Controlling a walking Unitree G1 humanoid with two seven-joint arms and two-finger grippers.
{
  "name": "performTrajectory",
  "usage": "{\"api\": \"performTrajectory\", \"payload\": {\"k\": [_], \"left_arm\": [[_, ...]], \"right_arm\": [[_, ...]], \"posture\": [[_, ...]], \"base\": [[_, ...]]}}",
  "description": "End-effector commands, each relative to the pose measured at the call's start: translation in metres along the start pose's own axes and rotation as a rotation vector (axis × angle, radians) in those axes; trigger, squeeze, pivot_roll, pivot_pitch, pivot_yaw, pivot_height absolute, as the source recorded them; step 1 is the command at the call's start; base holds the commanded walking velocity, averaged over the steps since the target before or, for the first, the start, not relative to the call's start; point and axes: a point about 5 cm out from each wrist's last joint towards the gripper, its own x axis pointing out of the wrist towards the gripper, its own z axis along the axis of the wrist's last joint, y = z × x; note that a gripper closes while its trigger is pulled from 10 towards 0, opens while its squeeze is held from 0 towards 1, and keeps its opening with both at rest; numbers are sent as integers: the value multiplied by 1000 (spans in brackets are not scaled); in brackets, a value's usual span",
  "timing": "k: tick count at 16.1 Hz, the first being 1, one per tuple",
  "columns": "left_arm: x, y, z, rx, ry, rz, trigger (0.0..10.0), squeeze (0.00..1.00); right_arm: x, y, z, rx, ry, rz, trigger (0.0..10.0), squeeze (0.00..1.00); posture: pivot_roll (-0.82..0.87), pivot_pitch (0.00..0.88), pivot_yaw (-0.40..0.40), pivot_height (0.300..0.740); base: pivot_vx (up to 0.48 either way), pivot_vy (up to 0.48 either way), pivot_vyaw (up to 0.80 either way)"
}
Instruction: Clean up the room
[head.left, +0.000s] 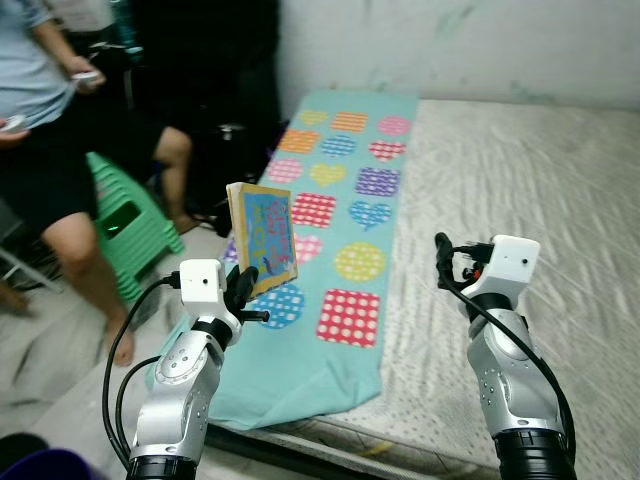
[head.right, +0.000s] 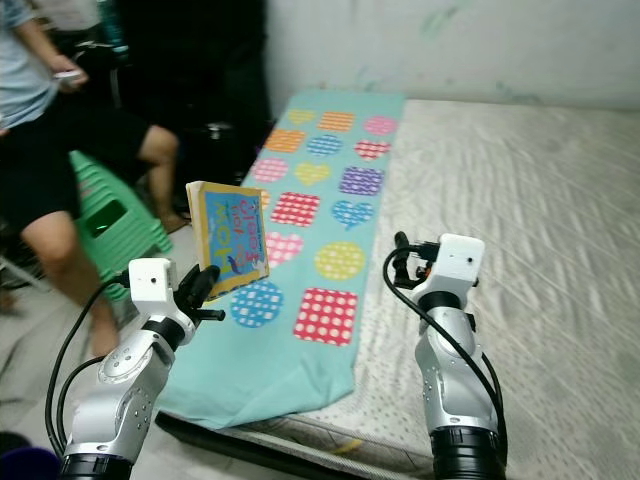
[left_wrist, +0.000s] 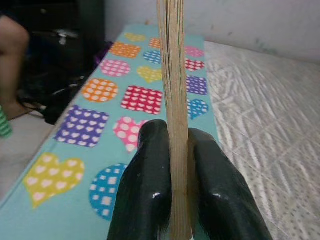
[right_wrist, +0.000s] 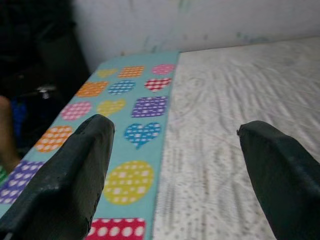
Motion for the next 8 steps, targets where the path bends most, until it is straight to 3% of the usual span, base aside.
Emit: {"api": "performTrajectory", "payload": {"k": [1,7,8], "left_arm": [[0,0,9,13,-44,-13,10000,0],[0,0,8,12,-39,-14,10000,0],[0,0,8,12,-39,-16,10000,0]], "right_arm": [[0,1,-1,-2,3,5,10000,0],[0,1,-1,-6,1,6,10000,0],[1,1,-1,-5,0,6,10000,0]], "posture": [[-204,0,86,740],[-207,0,87,740],[-207,0,85,740]], "base": [[0,0,-800],[0,0,-800],[0,-319,-694]]}}
